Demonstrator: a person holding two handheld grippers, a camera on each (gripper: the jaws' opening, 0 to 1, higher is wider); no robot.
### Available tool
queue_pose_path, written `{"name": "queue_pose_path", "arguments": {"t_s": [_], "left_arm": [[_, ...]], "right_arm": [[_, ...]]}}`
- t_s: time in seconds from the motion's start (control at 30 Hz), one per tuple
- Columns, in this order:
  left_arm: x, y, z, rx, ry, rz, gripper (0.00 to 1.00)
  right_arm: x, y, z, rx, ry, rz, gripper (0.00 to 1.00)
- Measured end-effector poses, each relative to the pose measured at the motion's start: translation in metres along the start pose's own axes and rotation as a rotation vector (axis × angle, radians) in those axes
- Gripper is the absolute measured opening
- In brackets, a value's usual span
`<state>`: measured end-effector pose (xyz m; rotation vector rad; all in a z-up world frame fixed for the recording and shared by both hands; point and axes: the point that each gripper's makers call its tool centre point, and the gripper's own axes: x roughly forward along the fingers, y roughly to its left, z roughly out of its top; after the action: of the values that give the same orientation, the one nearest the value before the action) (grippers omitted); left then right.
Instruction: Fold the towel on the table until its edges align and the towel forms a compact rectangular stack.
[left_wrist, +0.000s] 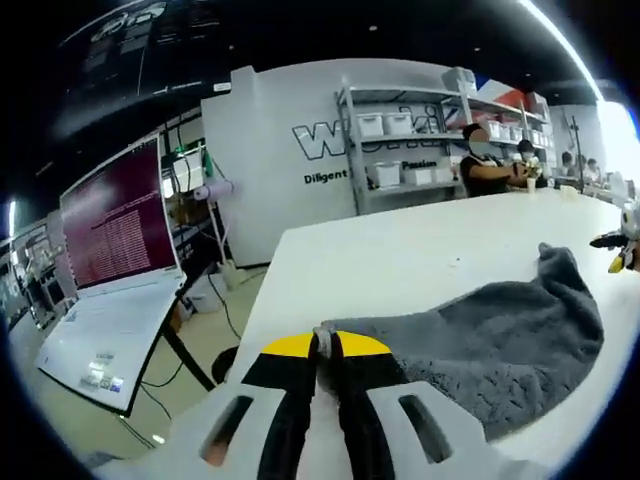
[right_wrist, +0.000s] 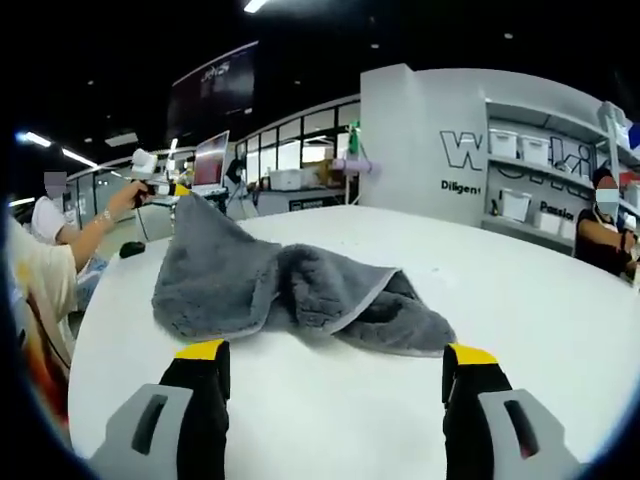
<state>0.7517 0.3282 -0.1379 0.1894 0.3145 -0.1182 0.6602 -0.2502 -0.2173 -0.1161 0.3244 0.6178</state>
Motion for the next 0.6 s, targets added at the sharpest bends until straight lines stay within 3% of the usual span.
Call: {"name": "queue_pose_path", "arguments": {"t_s": [0.3,0.53,0.6], "left_arm": [[0.004,-0.008,-0.045,0.027,0.089,-0.006,0.06],[0.007,-0.018,-0.069,0.065,0.12,-0.014,0.06],[0.007,-0.016,-0.077,0.113,0.137,0.02,0.07]], "right_arm": [[0.0,0.002,-0.003,0.0,0.006,0.001,0.89],[0.002,0.004,-0.005,-0.004,0.014,0.003,0.89],[0.002,0.005,-0.006,-0.004,0.018,0.004,0.89]]}}
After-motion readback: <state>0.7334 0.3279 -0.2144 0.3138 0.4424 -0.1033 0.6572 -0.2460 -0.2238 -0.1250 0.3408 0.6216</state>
